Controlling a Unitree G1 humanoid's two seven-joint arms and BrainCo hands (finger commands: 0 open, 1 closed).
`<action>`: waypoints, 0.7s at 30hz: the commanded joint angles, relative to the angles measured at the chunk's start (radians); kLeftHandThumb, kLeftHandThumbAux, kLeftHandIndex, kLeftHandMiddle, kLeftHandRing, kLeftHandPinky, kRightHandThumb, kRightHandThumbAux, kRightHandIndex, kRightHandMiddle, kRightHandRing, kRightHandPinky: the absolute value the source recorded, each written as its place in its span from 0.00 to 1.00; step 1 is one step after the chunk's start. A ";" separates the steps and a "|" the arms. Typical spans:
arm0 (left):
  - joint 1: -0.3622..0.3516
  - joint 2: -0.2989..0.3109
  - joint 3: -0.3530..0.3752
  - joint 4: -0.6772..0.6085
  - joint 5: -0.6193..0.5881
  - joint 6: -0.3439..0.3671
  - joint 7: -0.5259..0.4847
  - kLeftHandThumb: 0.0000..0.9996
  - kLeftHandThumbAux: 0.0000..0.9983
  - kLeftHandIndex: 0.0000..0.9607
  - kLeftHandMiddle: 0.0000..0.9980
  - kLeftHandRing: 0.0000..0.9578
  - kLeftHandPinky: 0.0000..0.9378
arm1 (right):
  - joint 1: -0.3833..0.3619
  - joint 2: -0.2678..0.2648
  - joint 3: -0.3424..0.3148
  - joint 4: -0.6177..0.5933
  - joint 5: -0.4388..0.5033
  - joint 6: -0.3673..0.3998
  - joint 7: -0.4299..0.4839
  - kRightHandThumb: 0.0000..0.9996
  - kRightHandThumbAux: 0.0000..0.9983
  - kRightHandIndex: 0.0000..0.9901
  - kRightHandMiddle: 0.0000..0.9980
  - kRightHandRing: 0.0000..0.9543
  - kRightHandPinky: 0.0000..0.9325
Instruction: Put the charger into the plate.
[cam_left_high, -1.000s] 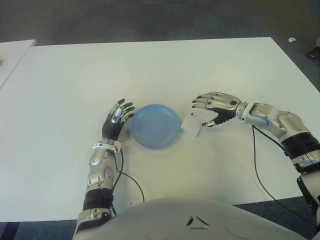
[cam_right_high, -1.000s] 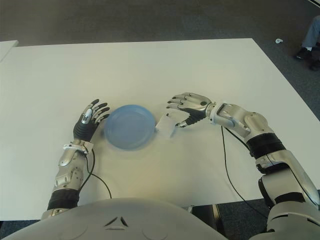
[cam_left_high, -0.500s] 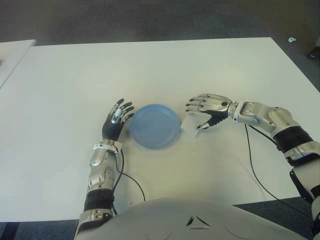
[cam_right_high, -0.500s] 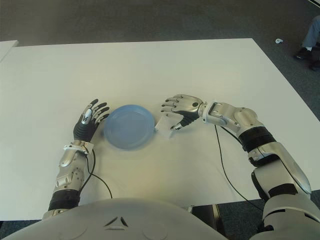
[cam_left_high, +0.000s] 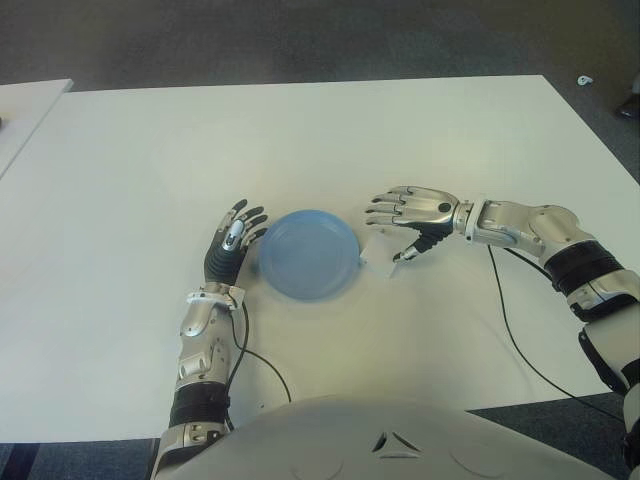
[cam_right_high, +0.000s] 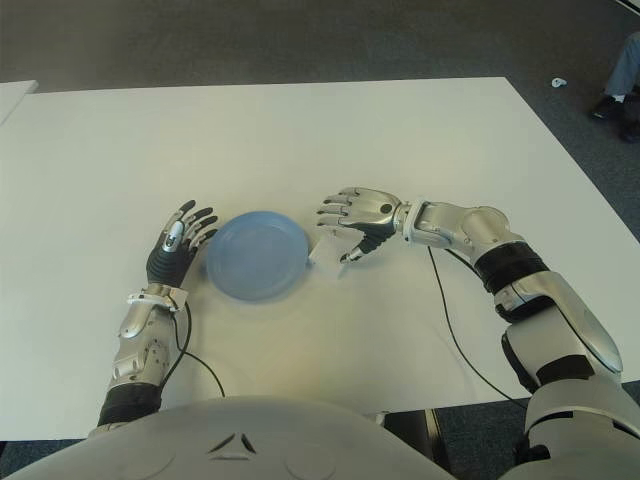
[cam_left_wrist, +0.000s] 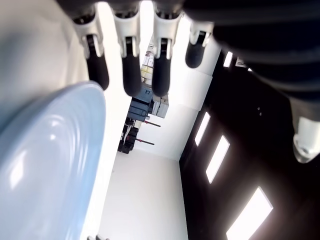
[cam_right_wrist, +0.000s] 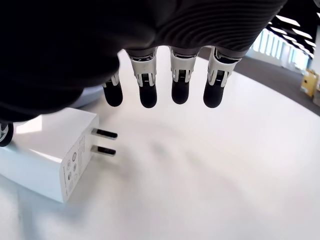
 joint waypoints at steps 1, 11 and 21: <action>0.014 -0.008 -0.010 -0.004 0.013 -0.001 0.014 0.00 0.48 0.15 0.25 0.27 0.30 | -0.012 -0.005 0.046 0.035 -0.061 -0.018 -0.063 0.45 0.25 0.00 0.00 0.00 0.00; 0.016 -0.001 -0.010 -0.009 0.017 0.005 0.014 0.00 0.47 0.15 0.25 0.27 0.30 | -0.034 -0.010 0.088 0.073 -0.107 -0.004 -0.177 0.45 0.26 0.00 0.00 0.00 0.00; 0.010 0.005 -0.008 -0.001 0.024 0.005 0.015 0.00 0.47 0.15 0.25 0.27 0.29 | -0.044 -0.012 0.115 0.096 -0.131 0.012 -0.243 0.43 0.27 0.00 0.00 0.00 0.00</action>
